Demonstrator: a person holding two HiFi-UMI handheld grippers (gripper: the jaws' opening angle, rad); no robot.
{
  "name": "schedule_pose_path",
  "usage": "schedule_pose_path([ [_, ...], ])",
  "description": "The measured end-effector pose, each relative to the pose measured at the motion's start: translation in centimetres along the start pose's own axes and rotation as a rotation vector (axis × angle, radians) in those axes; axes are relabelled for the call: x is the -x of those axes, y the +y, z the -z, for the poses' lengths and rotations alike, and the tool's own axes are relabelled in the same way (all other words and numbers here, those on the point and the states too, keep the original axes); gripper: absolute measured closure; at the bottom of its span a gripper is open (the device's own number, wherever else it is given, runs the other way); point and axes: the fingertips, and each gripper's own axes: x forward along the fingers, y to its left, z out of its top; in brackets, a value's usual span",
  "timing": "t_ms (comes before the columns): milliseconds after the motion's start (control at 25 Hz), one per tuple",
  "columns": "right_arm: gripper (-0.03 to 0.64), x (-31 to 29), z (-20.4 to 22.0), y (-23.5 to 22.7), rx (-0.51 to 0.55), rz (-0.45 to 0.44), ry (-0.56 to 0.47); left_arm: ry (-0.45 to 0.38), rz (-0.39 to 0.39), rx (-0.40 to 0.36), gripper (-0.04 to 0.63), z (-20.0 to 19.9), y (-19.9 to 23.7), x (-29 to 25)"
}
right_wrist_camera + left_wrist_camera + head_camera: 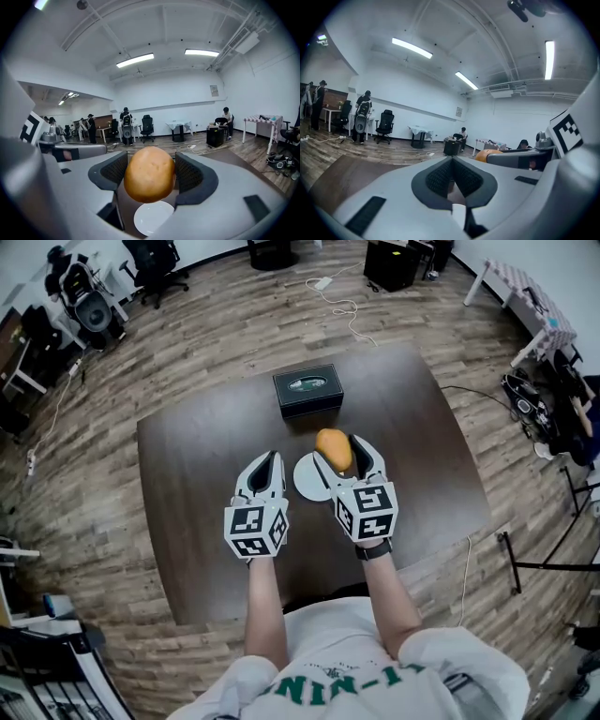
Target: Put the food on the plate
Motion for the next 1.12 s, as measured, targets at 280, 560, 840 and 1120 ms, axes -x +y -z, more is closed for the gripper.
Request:
schedule_pose_path([
  [280,0.288,-2.4,2.8,-1.0,-0.010,0.003,0.060,0.048,-0.016,-0.011,0.583,2.5,1.0,-2.0],
  [560,0.288,-4.6,5.8,-1.8,-0.072,-0.011,0.112,0.067,-0.020,0.040,0.583,4.9,2.2,-3.5],
  [840,0.288,-6.6,8.2,-2.0,-0.107,-0.027,0.158,0.095,-0.054,0.040,0.583,6.7,3.6,-4.7],
  [1120,0.288,-8.6,11.2,-1.8,-0.111,-0.035,0.211,0.131,-0.052,0.044,0.583,8.8,4.6,-6.0],
])
